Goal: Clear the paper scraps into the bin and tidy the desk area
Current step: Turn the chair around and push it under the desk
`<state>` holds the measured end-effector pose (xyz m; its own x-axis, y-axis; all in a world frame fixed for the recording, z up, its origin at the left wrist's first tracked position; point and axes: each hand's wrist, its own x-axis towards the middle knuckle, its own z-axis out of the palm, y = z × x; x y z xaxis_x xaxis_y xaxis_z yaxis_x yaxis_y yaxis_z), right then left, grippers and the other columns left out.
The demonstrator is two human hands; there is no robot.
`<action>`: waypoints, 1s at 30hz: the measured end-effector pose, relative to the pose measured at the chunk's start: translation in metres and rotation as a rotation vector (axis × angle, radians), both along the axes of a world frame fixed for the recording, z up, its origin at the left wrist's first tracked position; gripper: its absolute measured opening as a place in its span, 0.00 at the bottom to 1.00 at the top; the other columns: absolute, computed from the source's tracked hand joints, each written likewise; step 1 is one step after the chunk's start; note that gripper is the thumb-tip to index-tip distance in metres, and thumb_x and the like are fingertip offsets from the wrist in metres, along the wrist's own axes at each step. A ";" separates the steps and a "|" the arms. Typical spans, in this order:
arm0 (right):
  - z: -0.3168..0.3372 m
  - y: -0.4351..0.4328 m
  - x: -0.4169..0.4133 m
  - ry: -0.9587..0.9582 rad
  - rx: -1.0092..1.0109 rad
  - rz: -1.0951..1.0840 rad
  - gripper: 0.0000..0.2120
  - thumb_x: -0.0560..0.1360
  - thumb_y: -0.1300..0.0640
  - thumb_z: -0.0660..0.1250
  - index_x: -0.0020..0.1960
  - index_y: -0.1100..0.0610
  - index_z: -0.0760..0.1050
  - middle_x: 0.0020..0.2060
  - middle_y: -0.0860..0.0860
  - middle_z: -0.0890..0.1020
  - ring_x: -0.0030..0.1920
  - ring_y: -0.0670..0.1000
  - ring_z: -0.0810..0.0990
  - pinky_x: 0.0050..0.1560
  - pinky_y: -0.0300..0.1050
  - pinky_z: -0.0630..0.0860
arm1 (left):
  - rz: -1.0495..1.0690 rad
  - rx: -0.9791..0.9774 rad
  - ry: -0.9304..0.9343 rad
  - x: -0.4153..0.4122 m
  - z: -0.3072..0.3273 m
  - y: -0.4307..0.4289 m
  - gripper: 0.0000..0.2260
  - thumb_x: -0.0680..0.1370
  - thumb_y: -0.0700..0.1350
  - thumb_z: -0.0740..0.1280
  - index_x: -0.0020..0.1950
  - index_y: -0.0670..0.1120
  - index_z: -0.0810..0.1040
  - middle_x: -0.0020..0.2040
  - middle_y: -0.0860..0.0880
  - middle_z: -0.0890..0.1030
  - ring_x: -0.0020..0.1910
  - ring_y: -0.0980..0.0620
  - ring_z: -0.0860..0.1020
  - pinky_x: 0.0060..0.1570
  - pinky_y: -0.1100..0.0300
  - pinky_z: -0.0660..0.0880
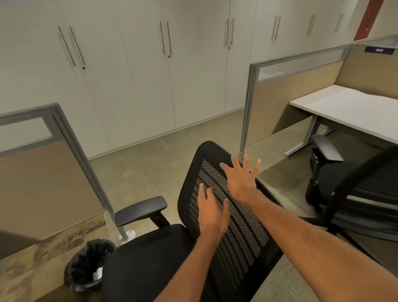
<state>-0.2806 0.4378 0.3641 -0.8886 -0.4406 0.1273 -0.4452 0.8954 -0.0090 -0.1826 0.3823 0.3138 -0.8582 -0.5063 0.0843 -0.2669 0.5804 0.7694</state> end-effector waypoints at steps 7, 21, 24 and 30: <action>-0.009 0.018 -0.028 -0.252 -0.198 0.042 0.26 0.78 0.60 0.63 0.73 0.47 0.61 0.74 0.53 0.61 0.69 0.61 0.66 0.66 0.64 0.68 | -0.030 0.130 -0.023 -0.031 0.009 0.025 0.26 0.79 0.50 0.64 0.73 0.41 0.62 0.73 0.43 0.67 0.72 0.46 0.65 0.71 0.53 0.63; 0.006 0.048 -0.061 -0.356 -0.216 0.302 0.18 0.80 0.63 0.60 0.70 0.57 0.70 0.73 0.55 0.66 0.72 0.55 0.65 0.71 0.46 0.60 | -0.007 0.390 -0.114 -0.028 0.004 0.092 0.54 0.68 0.70 0.66 0.78 0.43 0.40 0.79 0.45 0.43 0.78 0.47 0.42 0.76 0.47 0.45; 0.006 0.051 -0.065 -0.362 -0.199 0.349 0.18 0.80 0.63 0.59 0.69 0.57 0.70 0.73 0.55 0.66 0.72 0.55 0.65 0.72 0.47 0.59 | 0.055 0.396 -0.099 -0.031 0.002 0.098 0.53 0.69 0.67 0.68 0.78 0.44 0.39 0.79 0.47 0.42 0.78 0.47 0.42 0.75 0.42 0.47; 0.004 0.063 -0.076 -0.359 -0.275 0.443 0.16 0.80 0.65 0.57 0.66 0.59 0.74 0.71 0.56 0.69 0.71 0.55 0.66 0.72 0.46 0.59 | 0.112 0.404 -0.078 -0.036 0.003 0.104 0.52 0.68 0.64 0.69 0.78 0.45 0.42 0.79 0.46 0.46 0.77 0.44 0.47 0.72 0.37 0.54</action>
<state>-0.3564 0.5003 0.3678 -0.6381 -0.7697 0.0161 -0.6995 0.5709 -0.4298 -0.2188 0.4858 0.3167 -0.7920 -0.5757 -0.2030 -0.3775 0.2006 0.9040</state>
